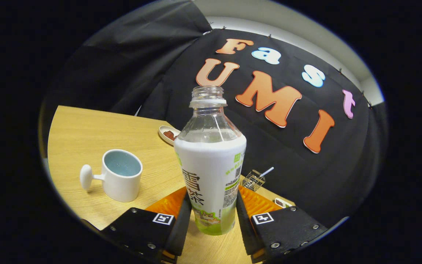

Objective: Take the bottle from table, then pour the juice into the cup, finally place the bottle on the coaster

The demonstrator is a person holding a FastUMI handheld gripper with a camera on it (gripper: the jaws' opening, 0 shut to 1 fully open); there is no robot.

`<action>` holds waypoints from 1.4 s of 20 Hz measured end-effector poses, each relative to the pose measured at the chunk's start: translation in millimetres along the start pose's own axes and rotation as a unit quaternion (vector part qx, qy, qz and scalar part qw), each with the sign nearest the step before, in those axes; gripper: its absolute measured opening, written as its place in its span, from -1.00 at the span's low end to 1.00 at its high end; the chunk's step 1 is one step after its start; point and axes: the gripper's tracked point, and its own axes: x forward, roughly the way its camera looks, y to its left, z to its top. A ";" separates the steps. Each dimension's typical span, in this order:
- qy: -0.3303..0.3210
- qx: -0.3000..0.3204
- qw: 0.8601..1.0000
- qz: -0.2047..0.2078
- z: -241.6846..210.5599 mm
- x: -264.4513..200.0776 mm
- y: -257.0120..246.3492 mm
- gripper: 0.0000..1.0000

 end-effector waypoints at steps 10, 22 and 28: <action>-0.016 -0.210 0.976 -0.047 13.5 6.9 8.0 0.26; -0.011 -0.346 0.935 -0.078 0.5 18.6 5.3 0.26; -0.023 -0.407 0.909 -0.093 8.5 21.8 6.5 0.25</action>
